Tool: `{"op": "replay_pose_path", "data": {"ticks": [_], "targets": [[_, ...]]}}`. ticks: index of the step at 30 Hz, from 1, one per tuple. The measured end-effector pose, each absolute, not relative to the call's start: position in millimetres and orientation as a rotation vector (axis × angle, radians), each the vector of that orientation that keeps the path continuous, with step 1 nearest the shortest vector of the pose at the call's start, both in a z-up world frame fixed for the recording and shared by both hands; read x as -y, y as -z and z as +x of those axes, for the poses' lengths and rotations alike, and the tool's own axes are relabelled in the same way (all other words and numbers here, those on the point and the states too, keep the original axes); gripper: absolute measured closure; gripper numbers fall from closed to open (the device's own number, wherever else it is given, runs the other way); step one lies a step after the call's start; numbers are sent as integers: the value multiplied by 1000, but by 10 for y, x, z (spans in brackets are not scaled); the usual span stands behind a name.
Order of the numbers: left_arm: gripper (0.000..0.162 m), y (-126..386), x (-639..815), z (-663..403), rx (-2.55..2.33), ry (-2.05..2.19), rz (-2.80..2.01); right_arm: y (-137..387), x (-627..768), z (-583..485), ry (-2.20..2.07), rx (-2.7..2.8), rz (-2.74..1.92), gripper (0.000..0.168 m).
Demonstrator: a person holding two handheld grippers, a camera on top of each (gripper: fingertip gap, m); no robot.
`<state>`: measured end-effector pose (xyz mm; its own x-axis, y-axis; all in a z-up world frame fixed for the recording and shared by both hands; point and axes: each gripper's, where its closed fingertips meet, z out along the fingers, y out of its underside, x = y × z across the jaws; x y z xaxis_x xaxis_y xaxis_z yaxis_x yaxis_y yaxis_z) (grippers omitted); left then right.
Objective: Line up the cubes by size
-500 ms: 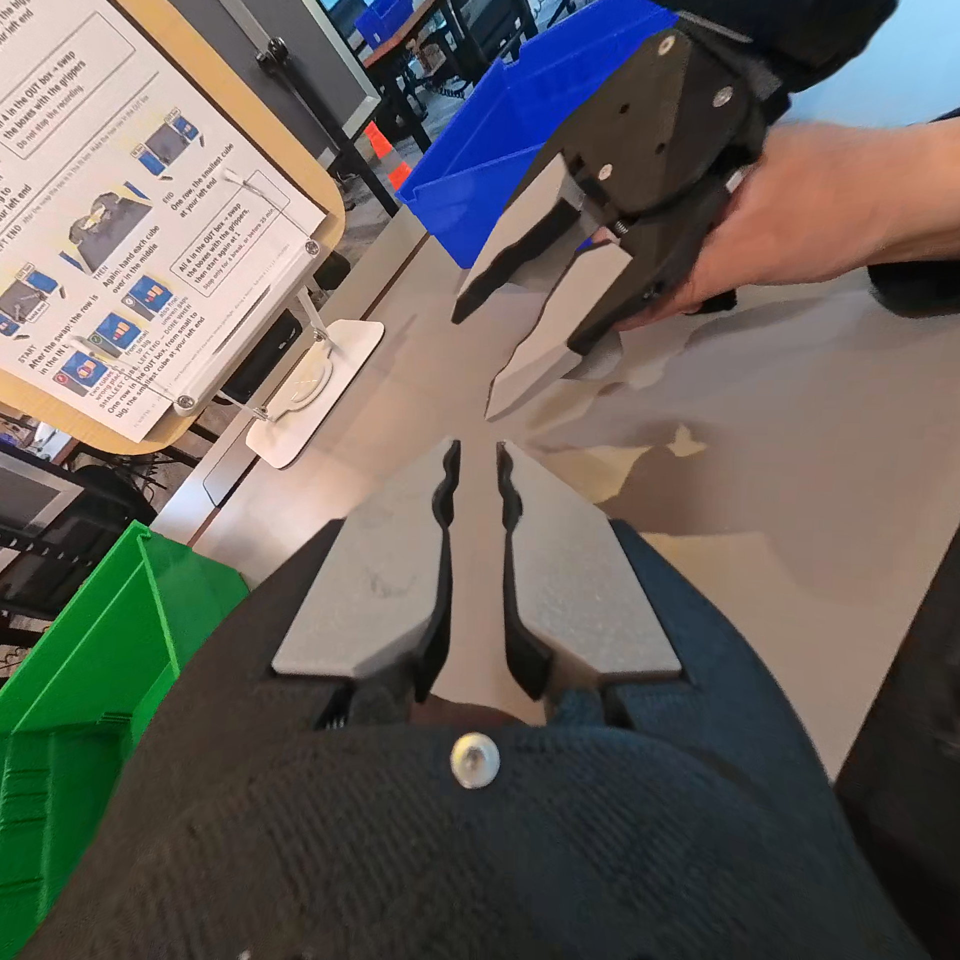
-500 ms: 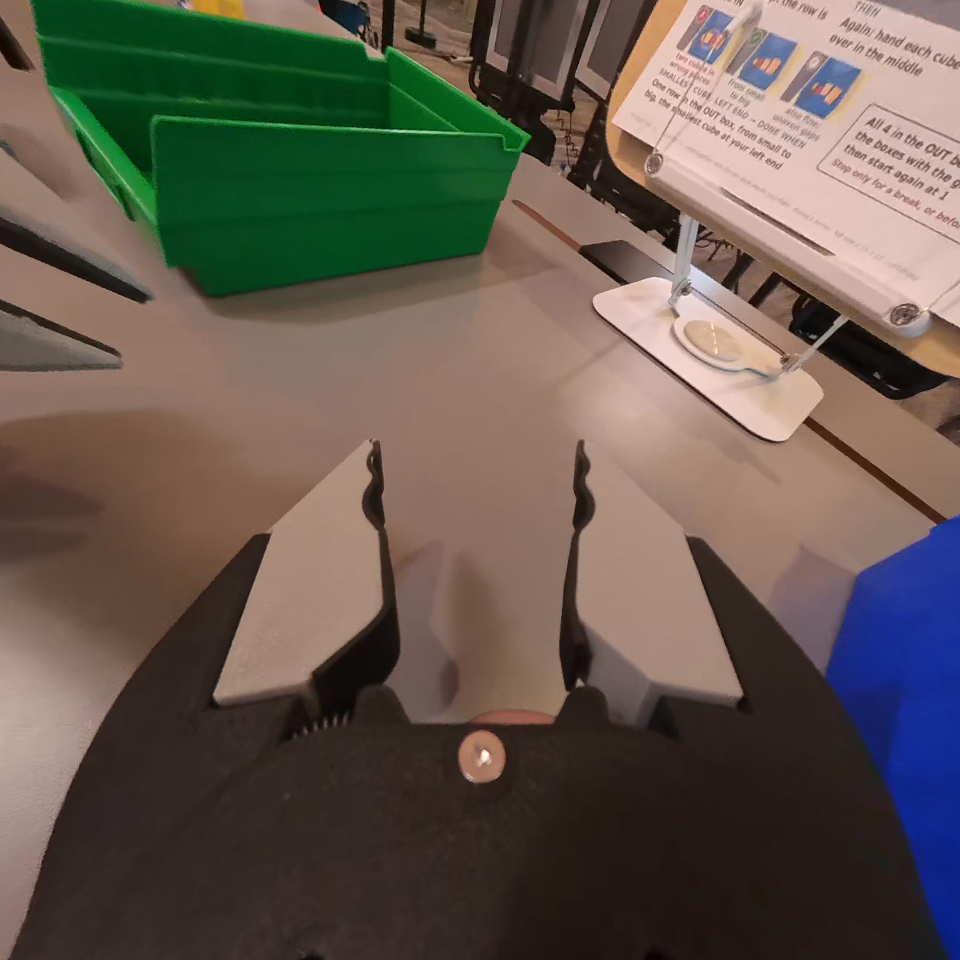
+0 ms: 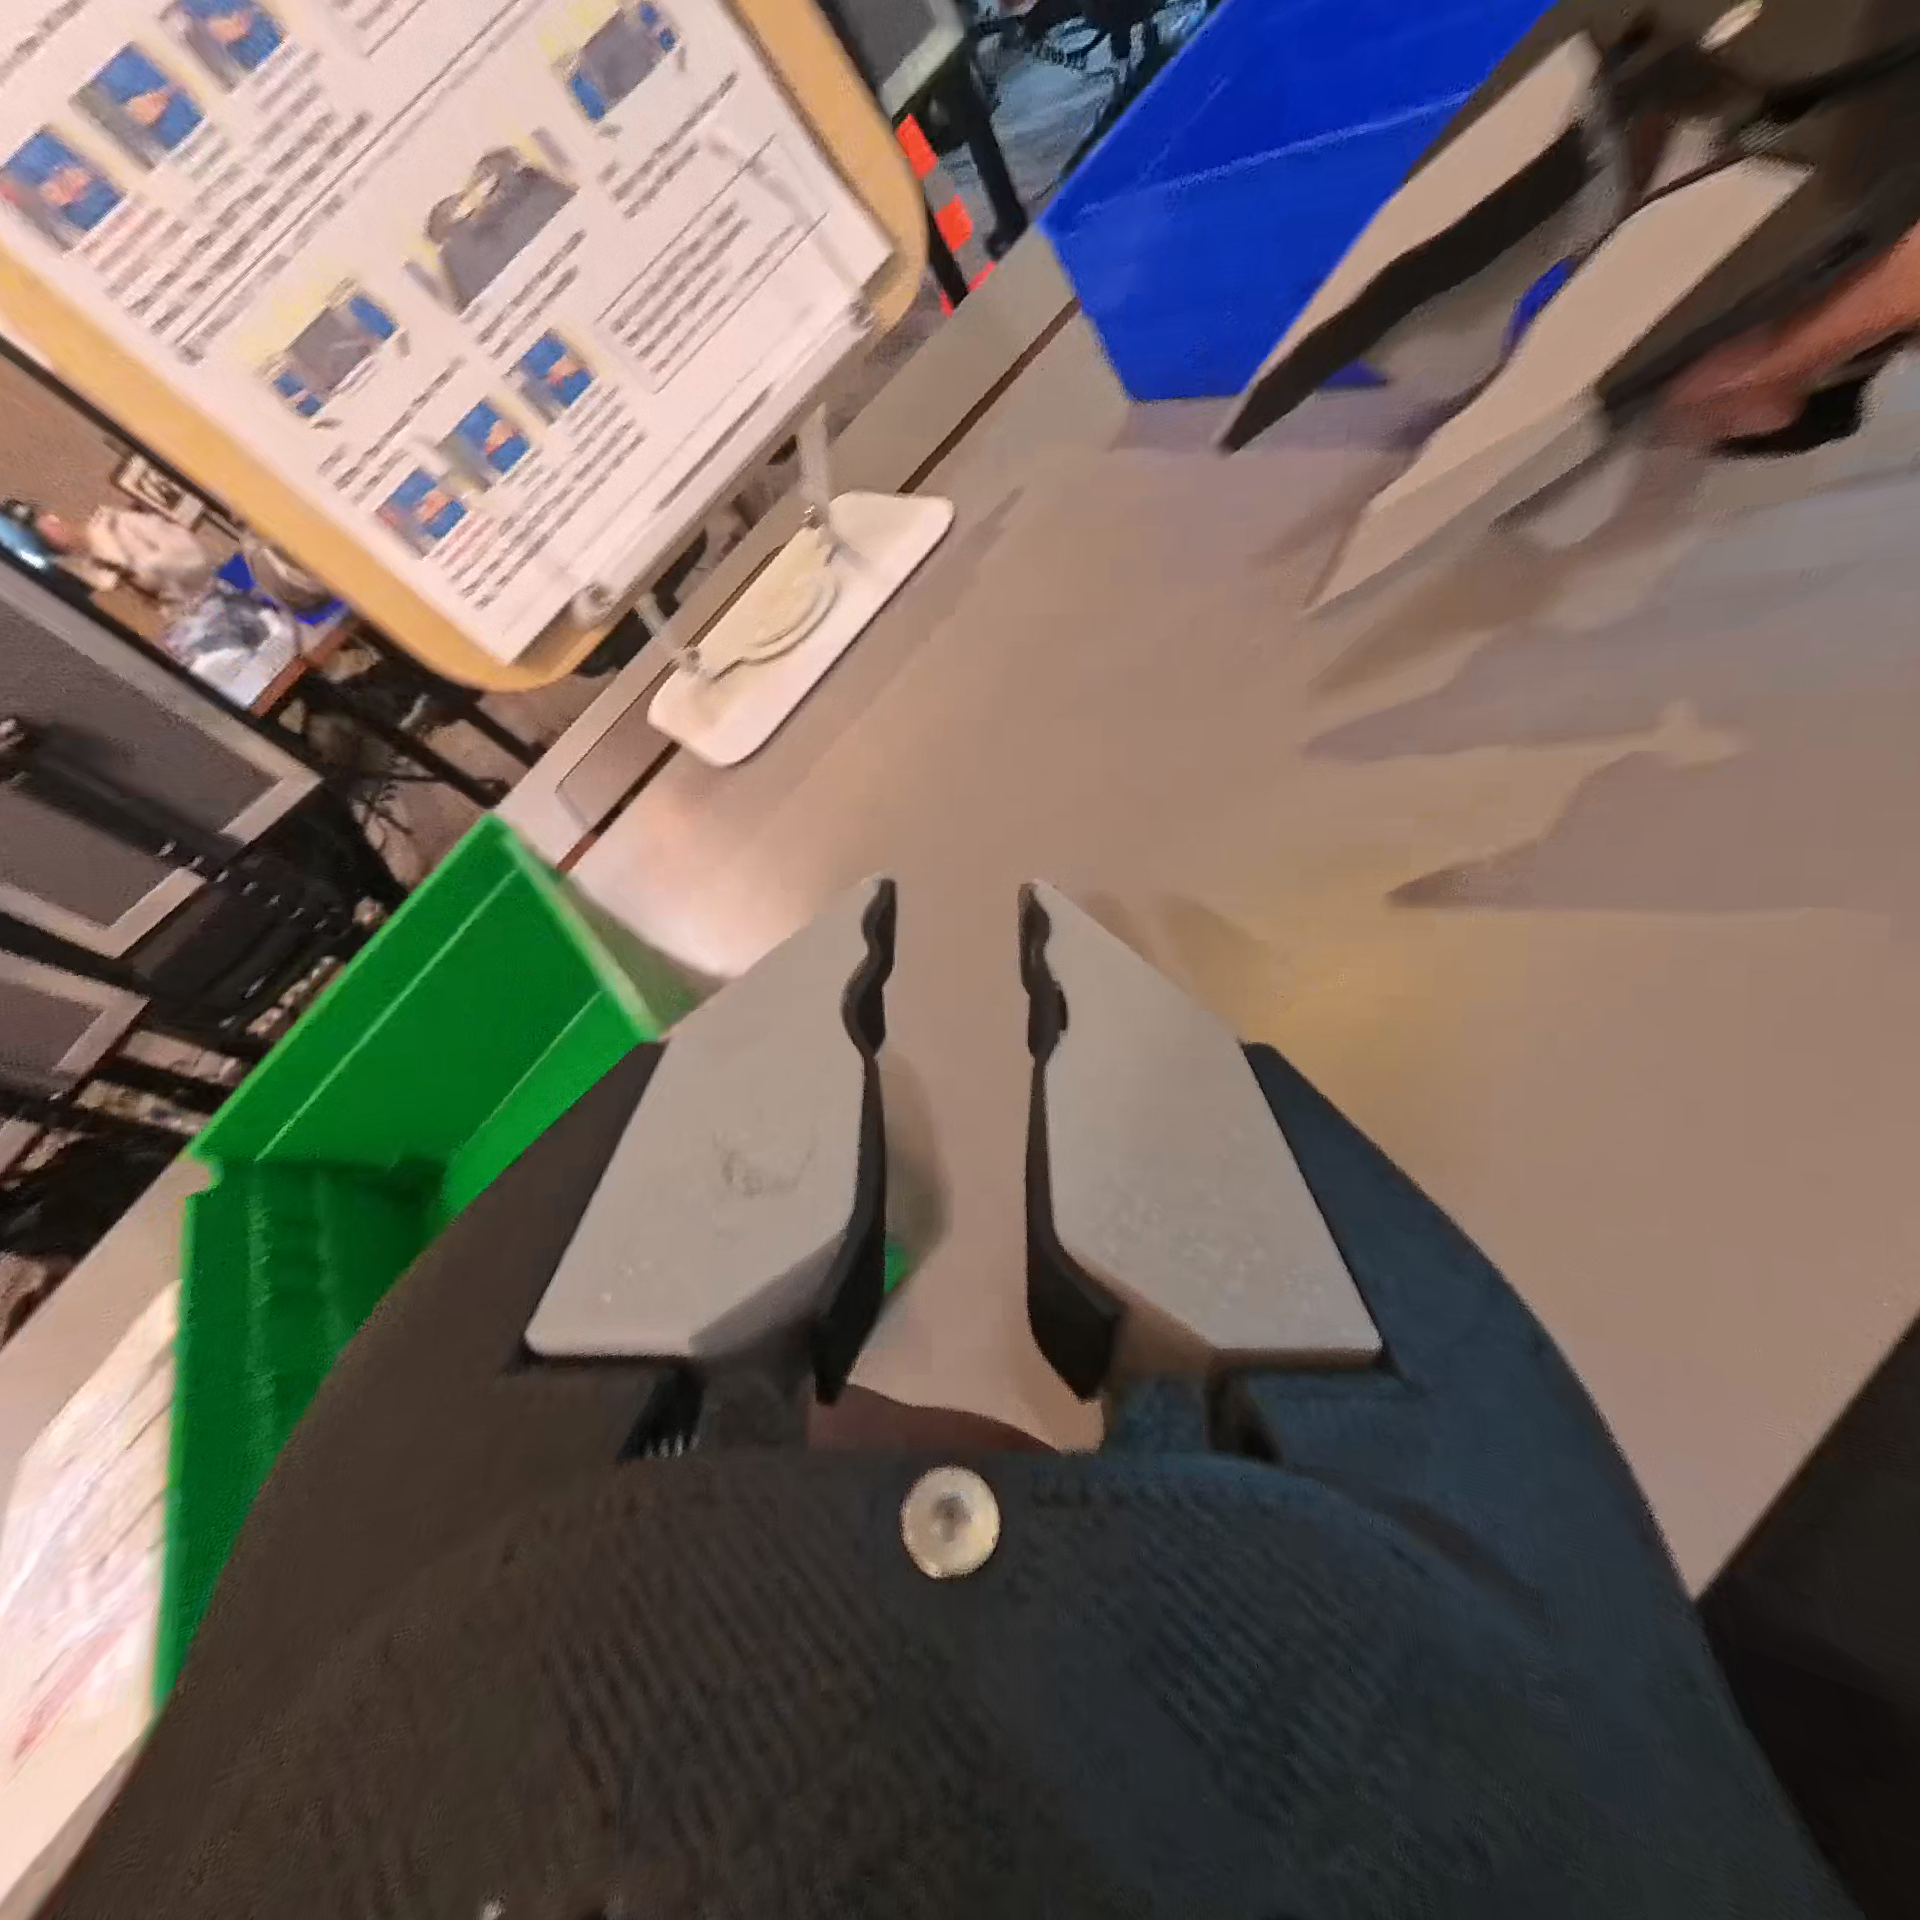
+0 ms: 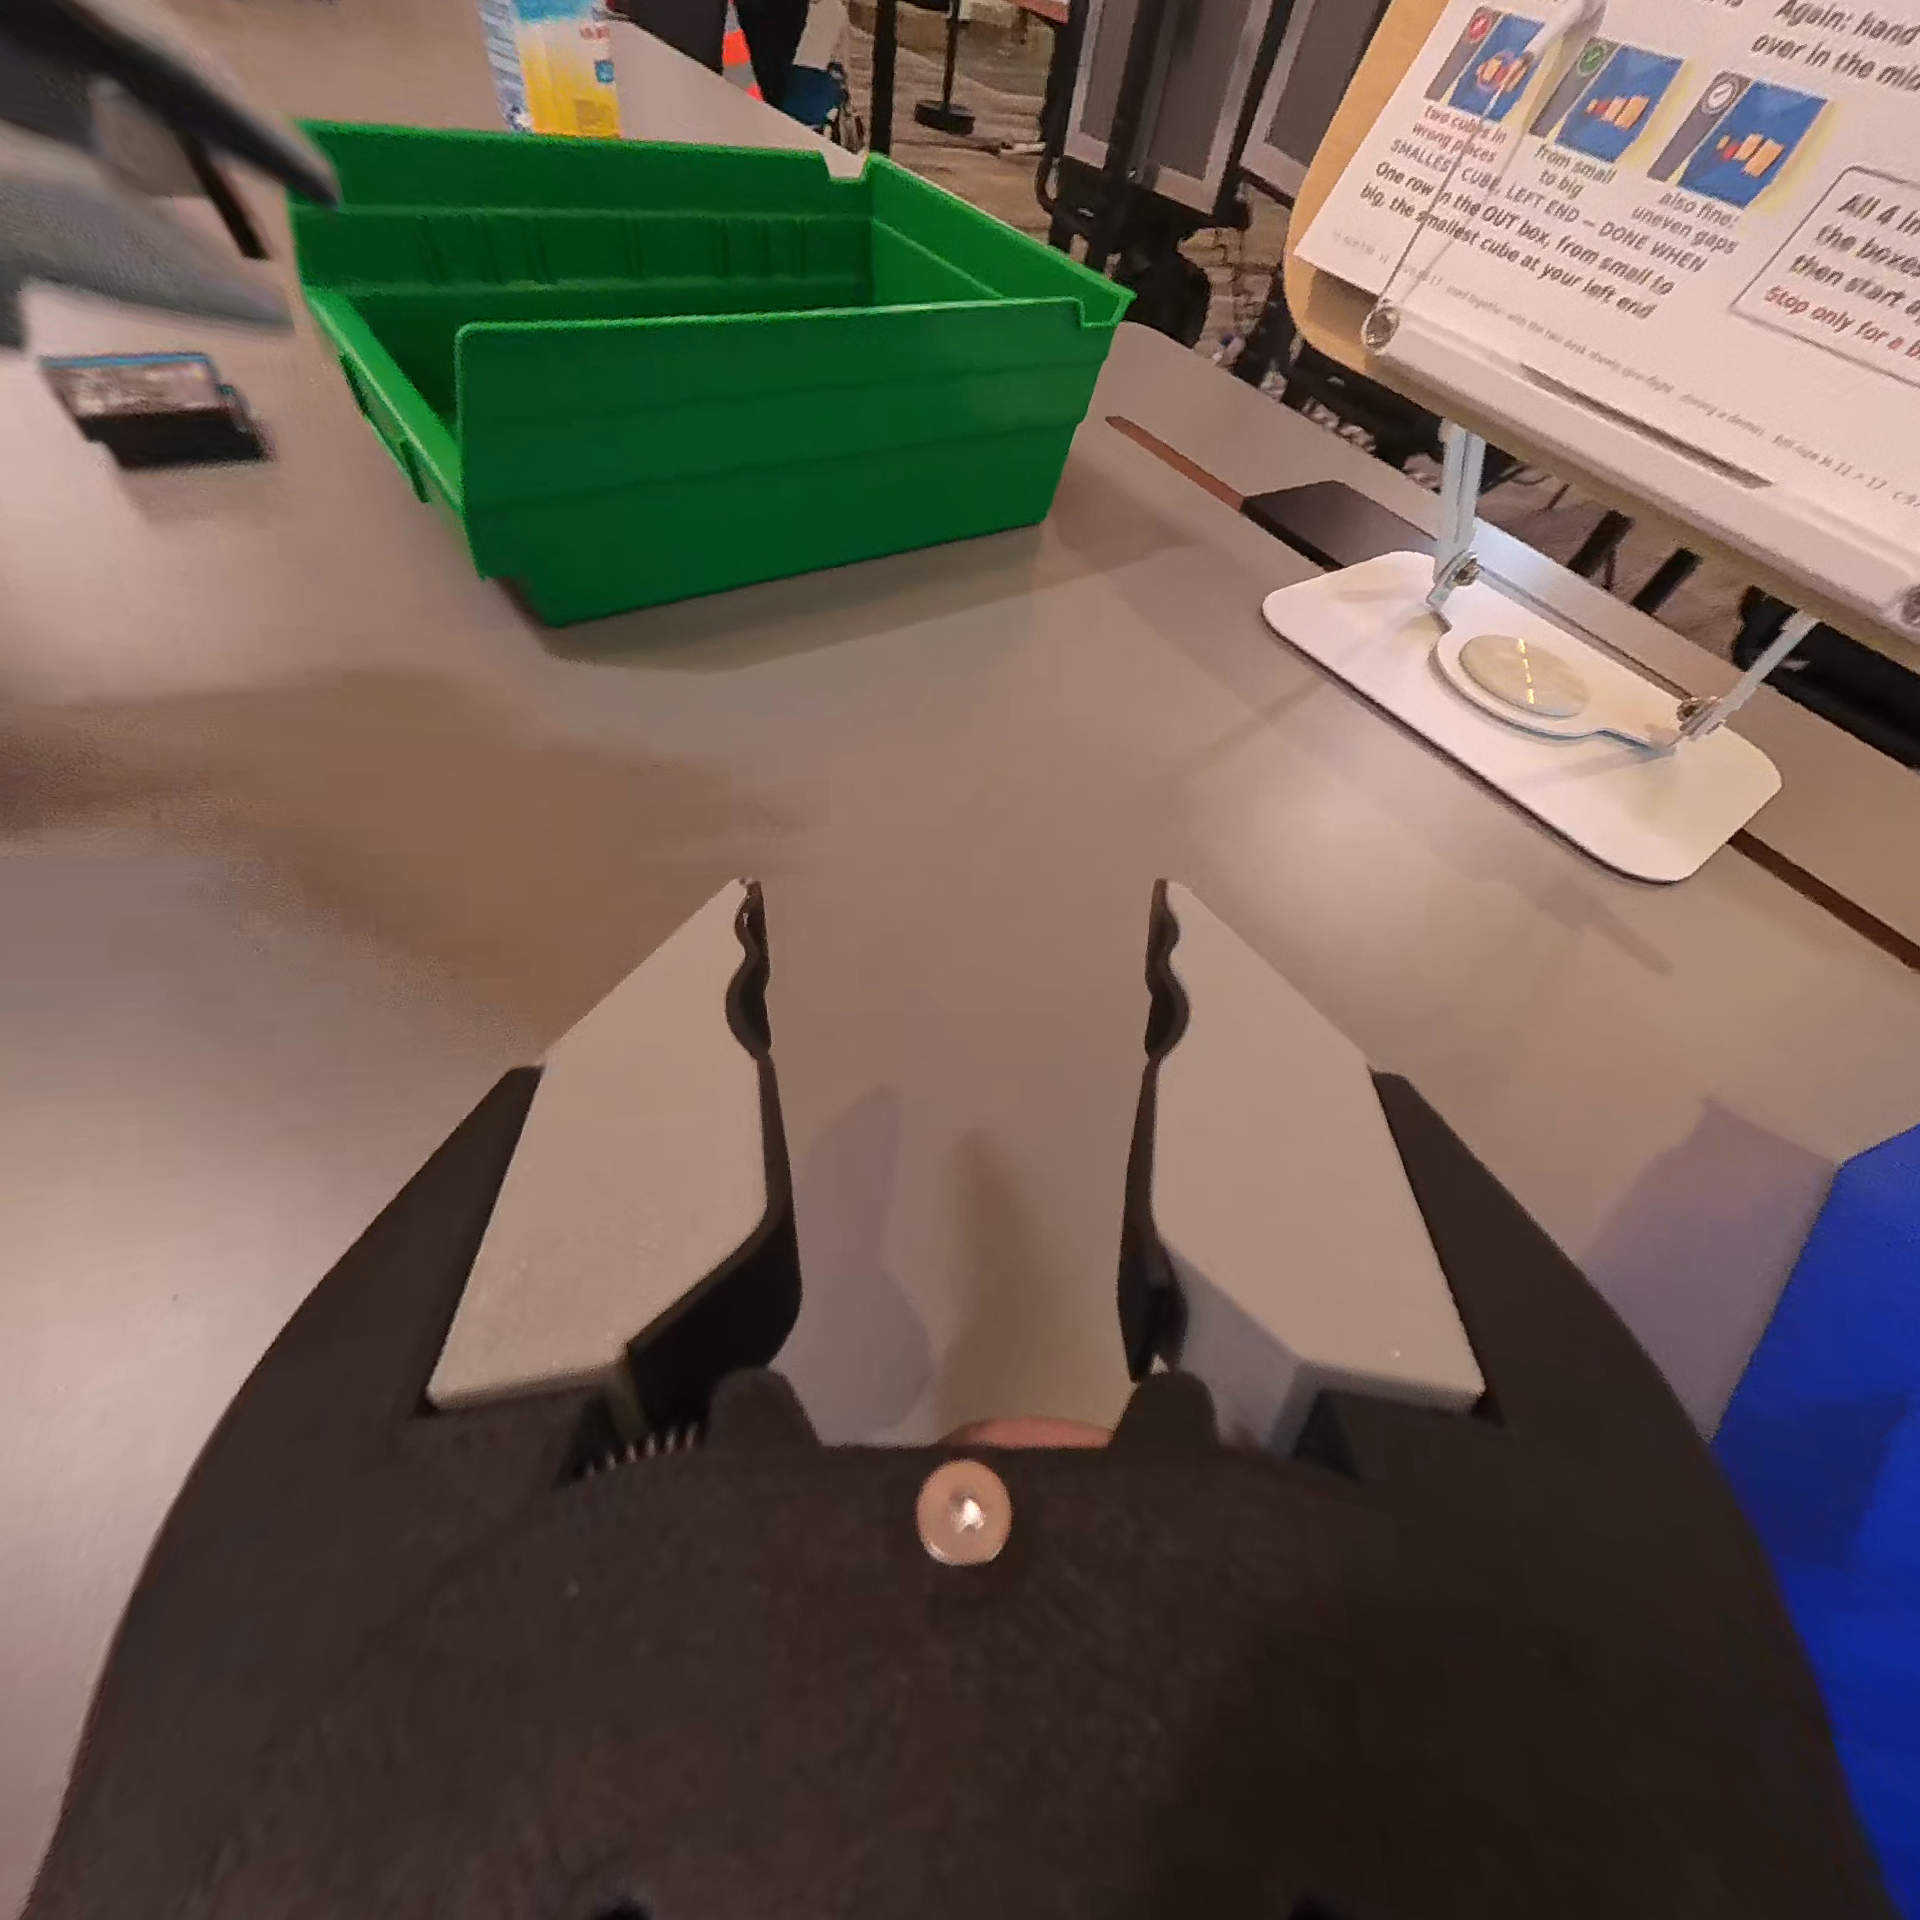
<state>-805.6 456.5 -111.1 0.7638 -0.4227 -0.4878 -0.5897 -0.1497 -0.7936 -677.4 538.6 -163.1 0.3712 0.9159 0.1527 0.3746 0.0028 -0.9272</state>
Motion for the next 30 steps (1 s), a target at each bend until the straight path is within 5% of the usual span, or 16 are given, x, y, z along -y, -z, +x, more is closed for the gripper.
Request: {"op": "replay_pose_path", "data": {"ticks": [7, 15, 23, 25, 26, 30], "targets": [[123, 1004, -5016, -9558, -996, -326, -1978, 1727, -5182, -6750, -751, 1290, -1593, 97], [122, 1998, -5218, -10502, -1531, -523, -2358, 1762, -5103, -6793, -787, 1333, -1591, 98], [109, 2423, -5362, -10689, -1688, -550, -2483, 1768, -5054, -6808, -835, 1350, -1600, 98], [116, 2437, -5369, -10708, -1703, -543, -2513, 1784, -5047, -6809, -835, 1359, -1604, 98], [133, 2442, -5383, -10732, -1700, -564, -2522, 1790, -5044, -6808, -833, 1362, -1605, 98], [135, 2418, -5375, -10774, -1777, -670, -2496, 1765, -5011, -6808, -850, 1368, -1591, 100]]}}
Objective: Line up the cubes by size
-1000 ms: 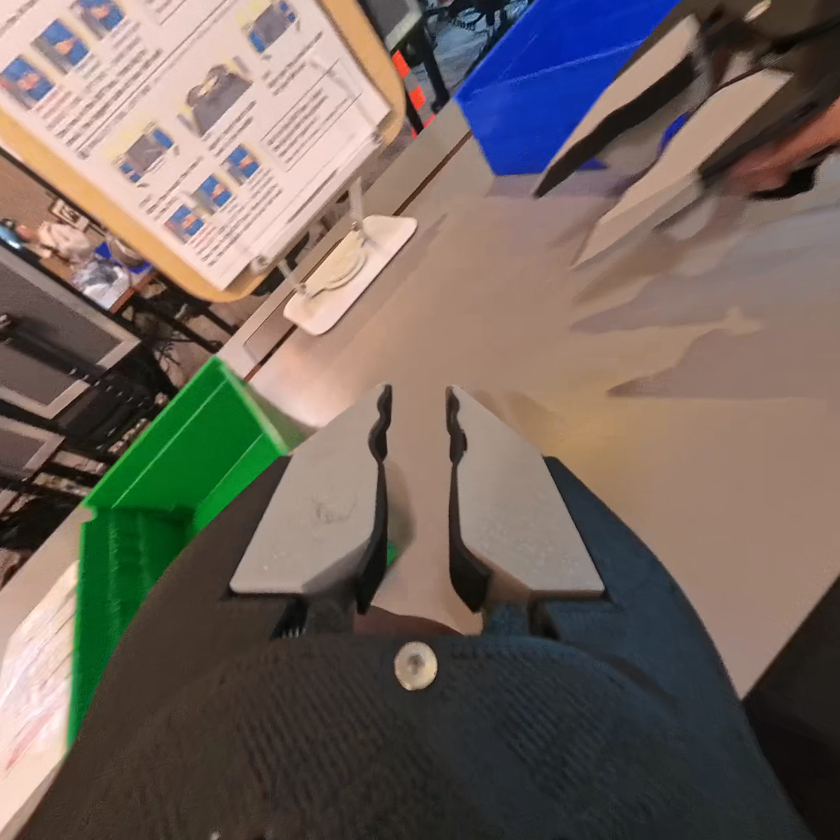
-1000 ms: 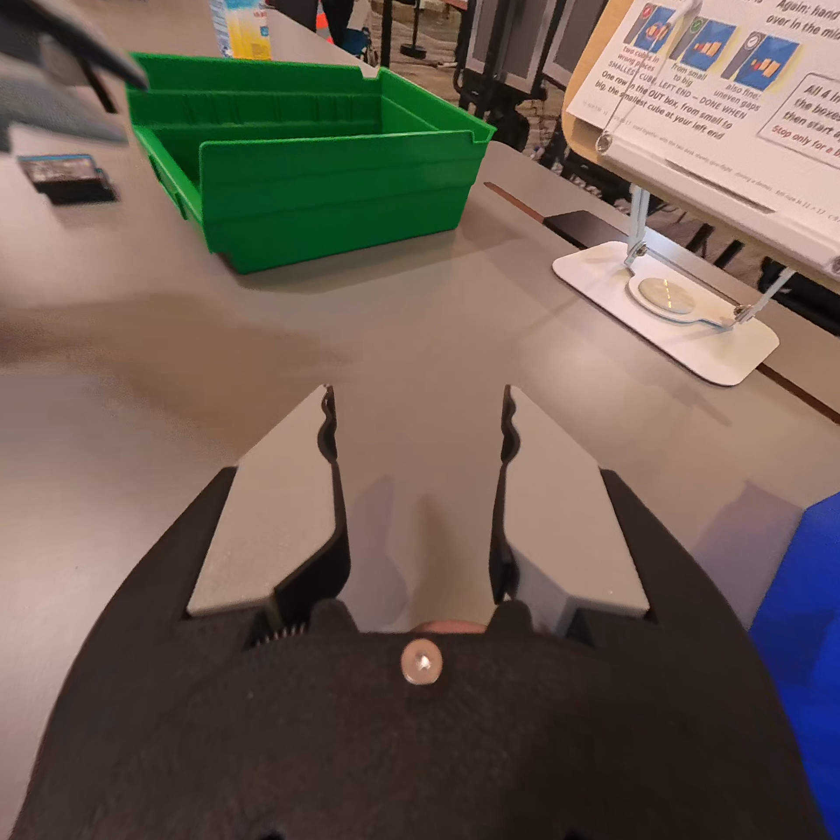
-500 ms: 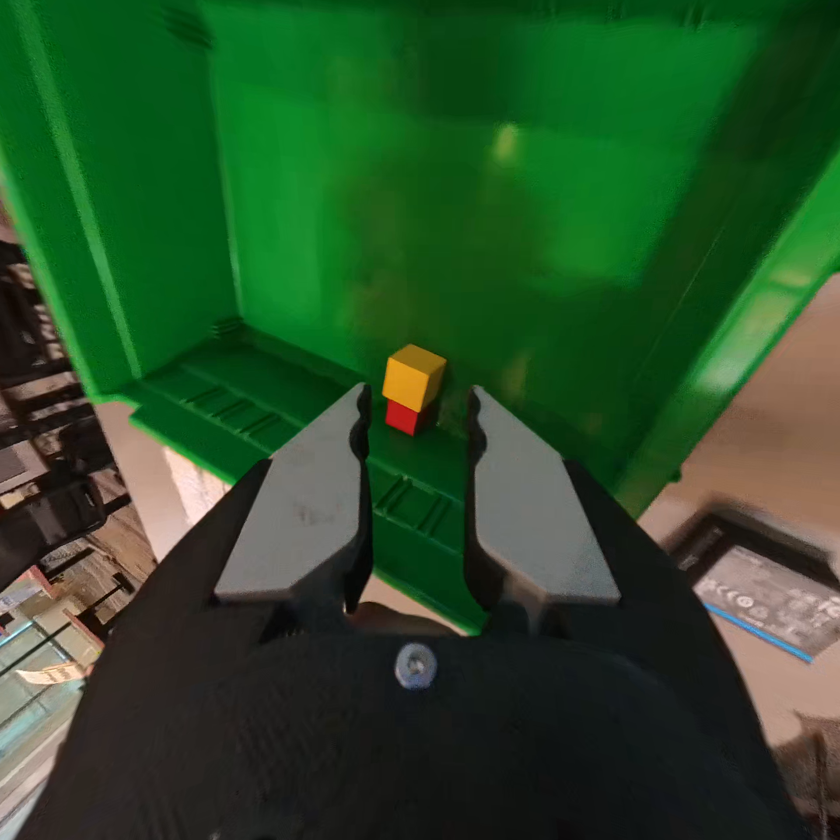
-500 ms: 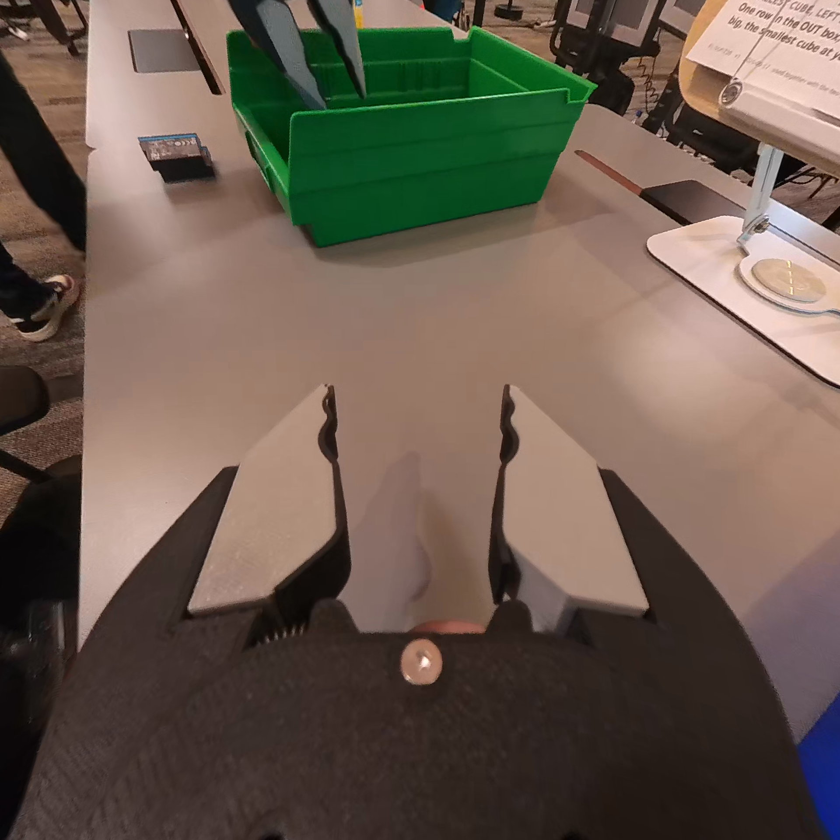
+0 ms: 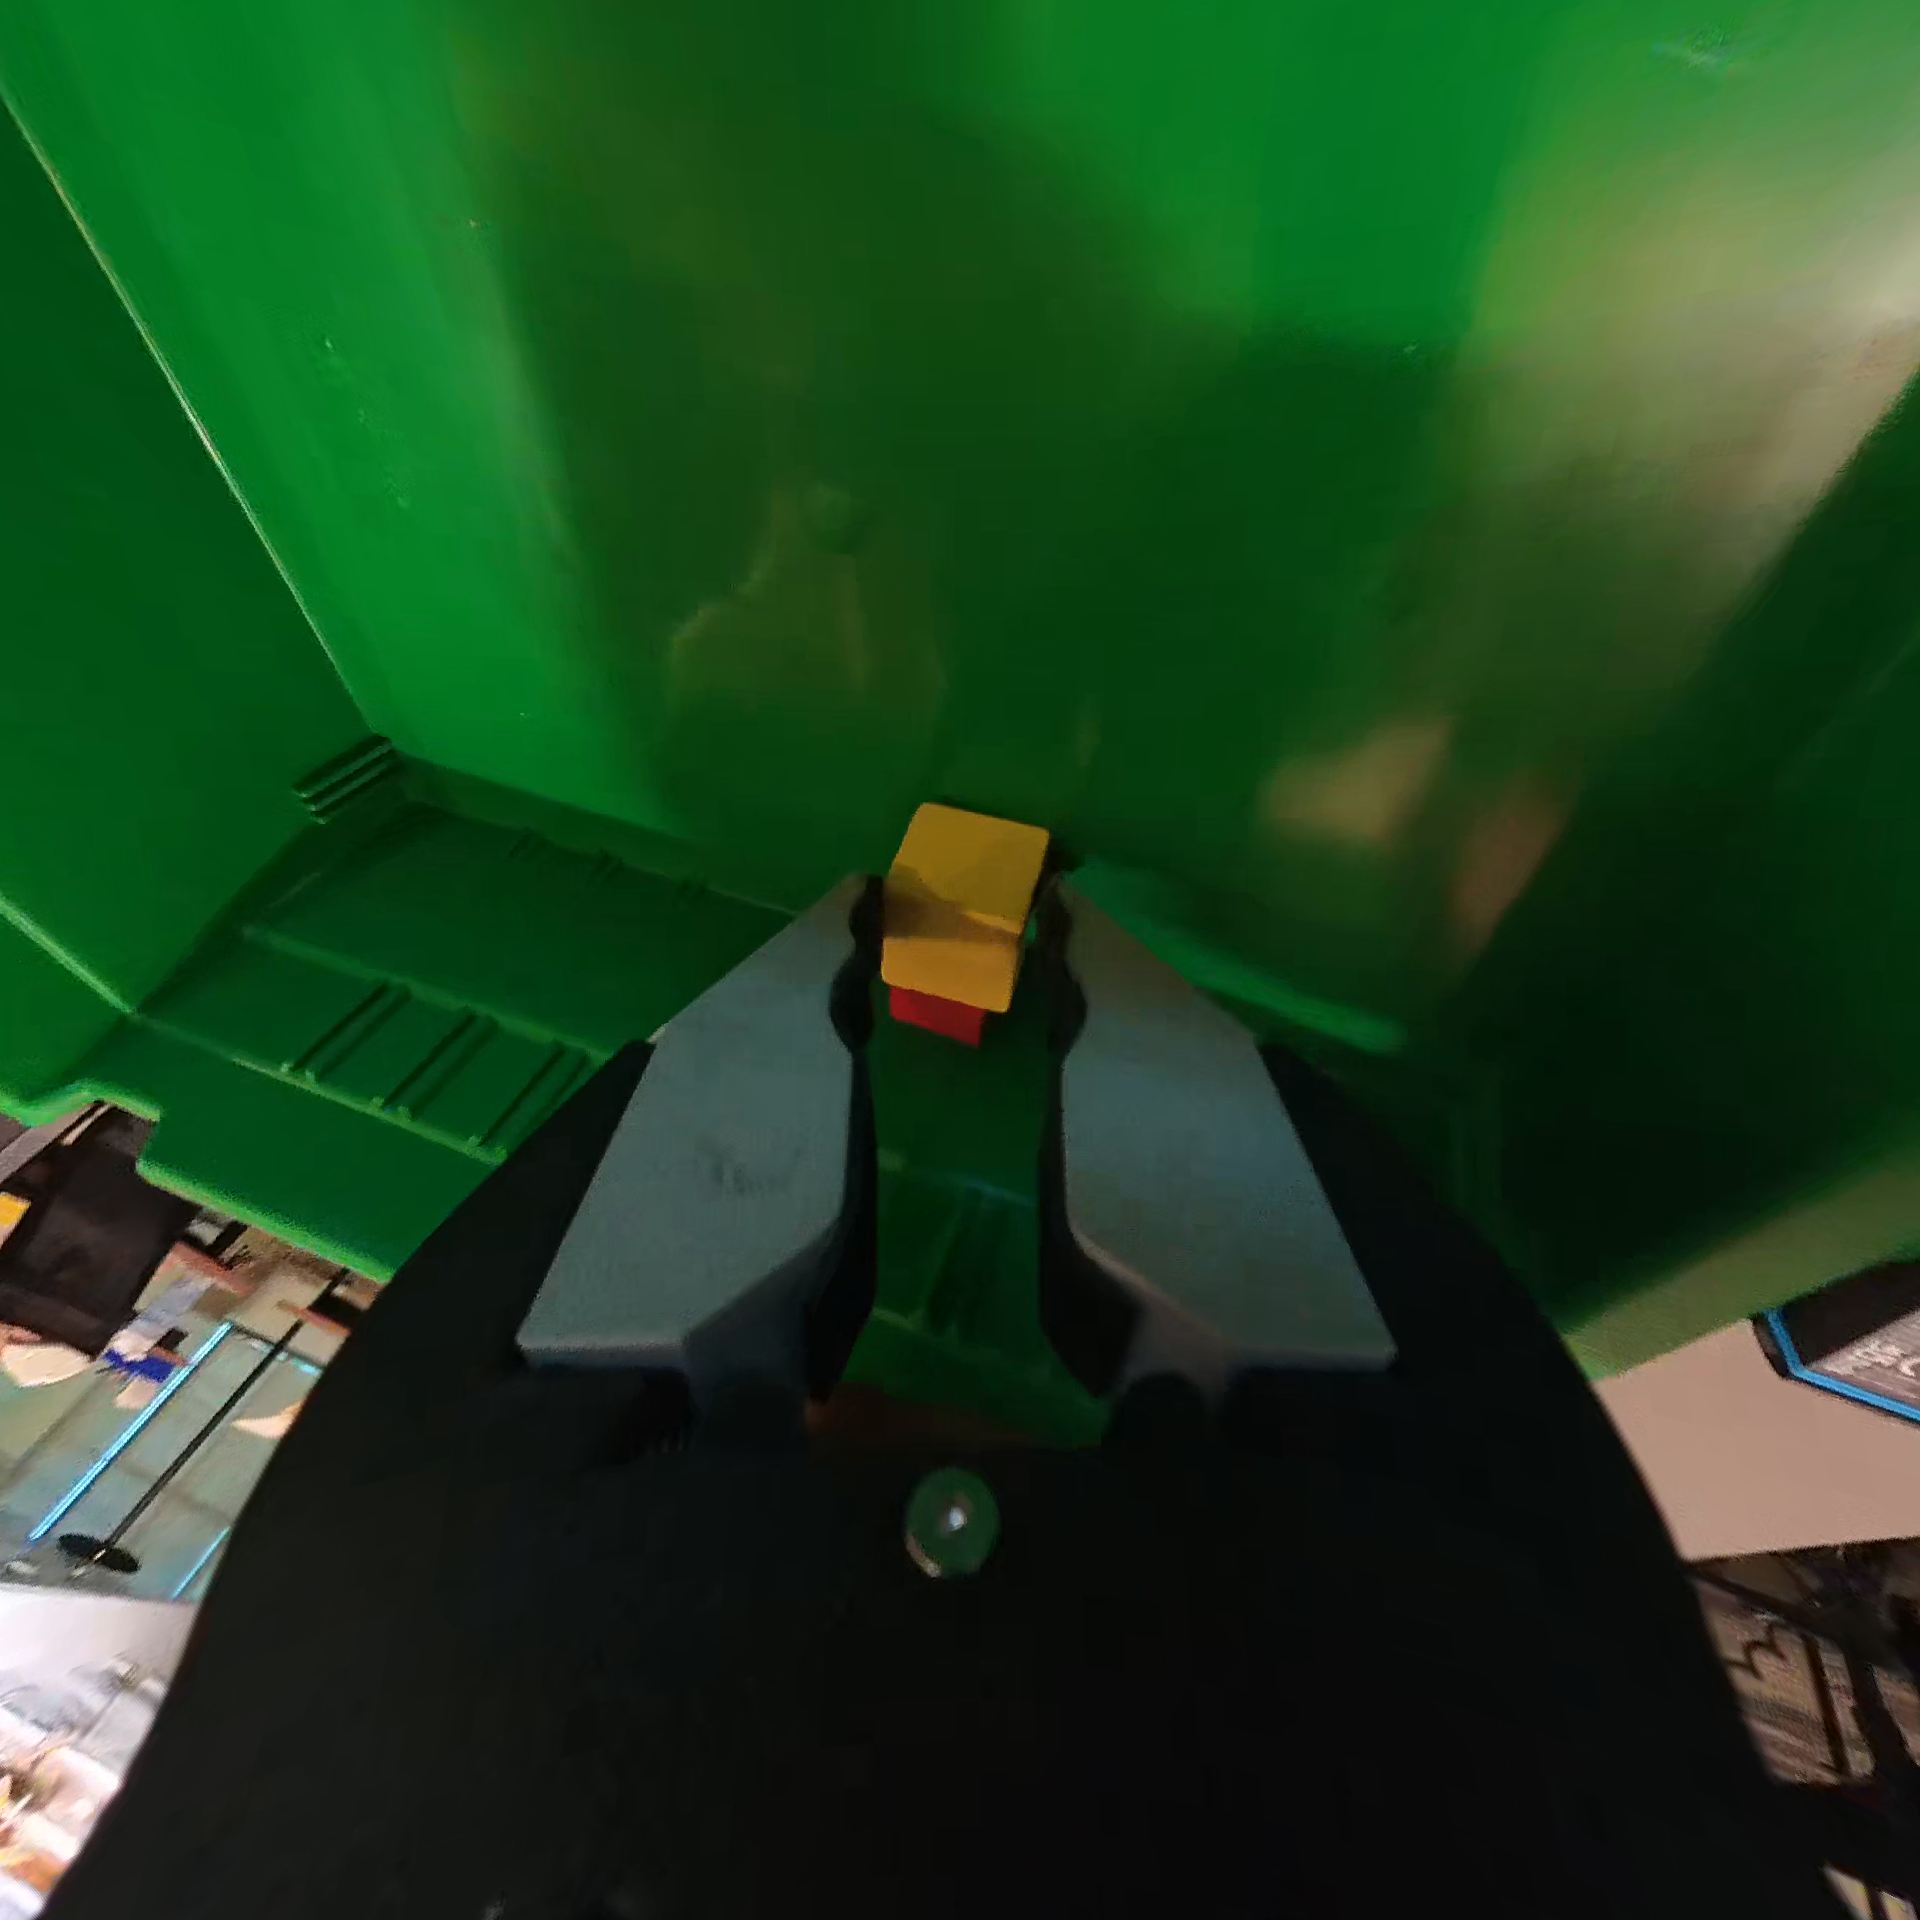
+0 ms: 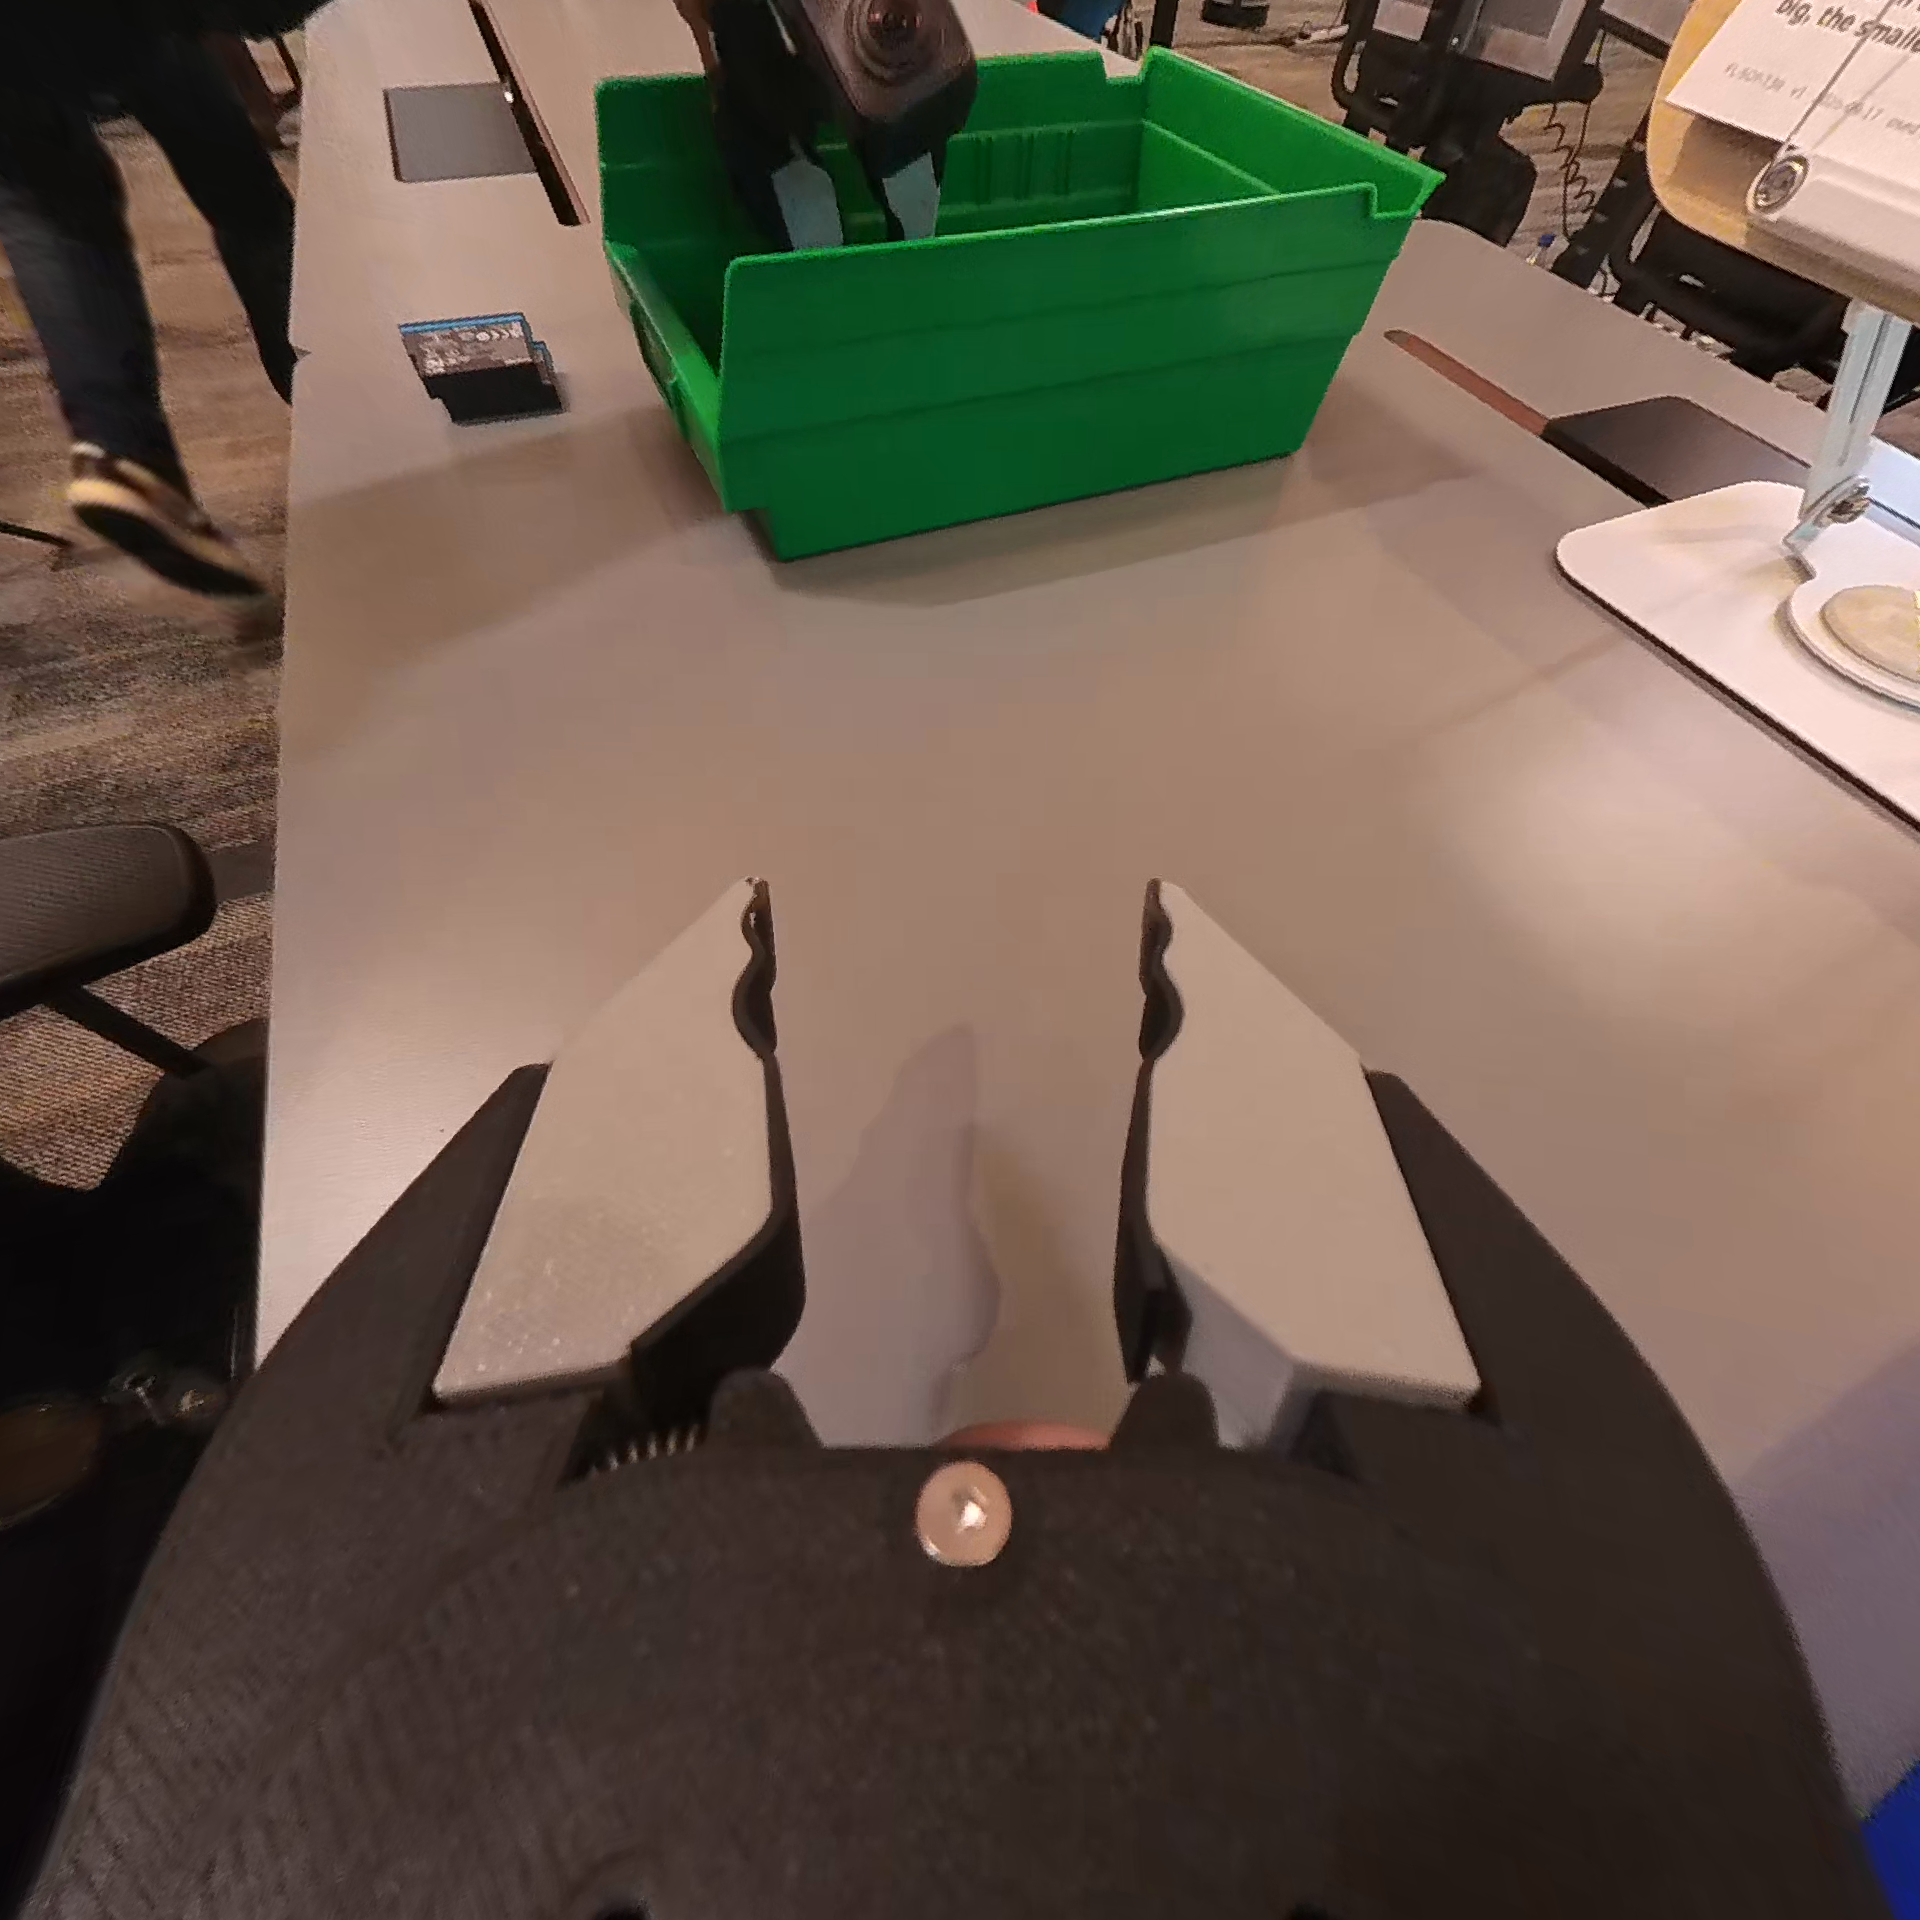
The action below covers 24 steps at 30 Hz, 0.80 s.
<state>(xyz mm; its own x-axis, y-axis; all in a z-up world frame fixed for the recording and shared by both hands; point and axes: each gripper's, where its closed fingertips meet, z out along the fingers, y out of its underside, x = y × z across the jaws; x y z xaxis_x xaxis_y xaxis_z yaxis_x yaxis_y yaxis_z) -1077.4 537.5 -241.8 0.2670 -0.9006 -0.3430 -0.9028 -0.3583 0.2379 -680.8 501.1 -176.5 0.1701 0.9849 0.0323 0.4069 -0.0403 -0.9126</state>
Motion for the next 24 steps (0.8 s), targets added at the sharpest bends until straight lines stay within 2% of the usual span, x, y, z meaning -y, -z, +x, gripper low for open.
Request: {"op": "replay_pose_path", "data": {"ticks": [4, 8, 11, 16, 24], "targets": [[136, 2030, -5527, -10416, -1599, -649, -2265, 1704, -4907, -6810, -944, 1387, -1565, 101], [136, 1282, -5430, -9327, -1378, -423, -1795, 1541, -4691, -6817, -1174, 1385, -1543, 101], [136, 909, -5022, -8447, -1368, -361, -1477, 1308, -4553, -6797, -1365, 1338, -1519, 102], [137, 687, -4426, -7353, -1358, -278, -1173, 984, -4336, -6731, -1538, 1281, -1474, 110], [137, 659, -3969, -6541, -1378, -120, -991, 783, -3995, -6669, -1704, 1295, -1400, 104]]}}
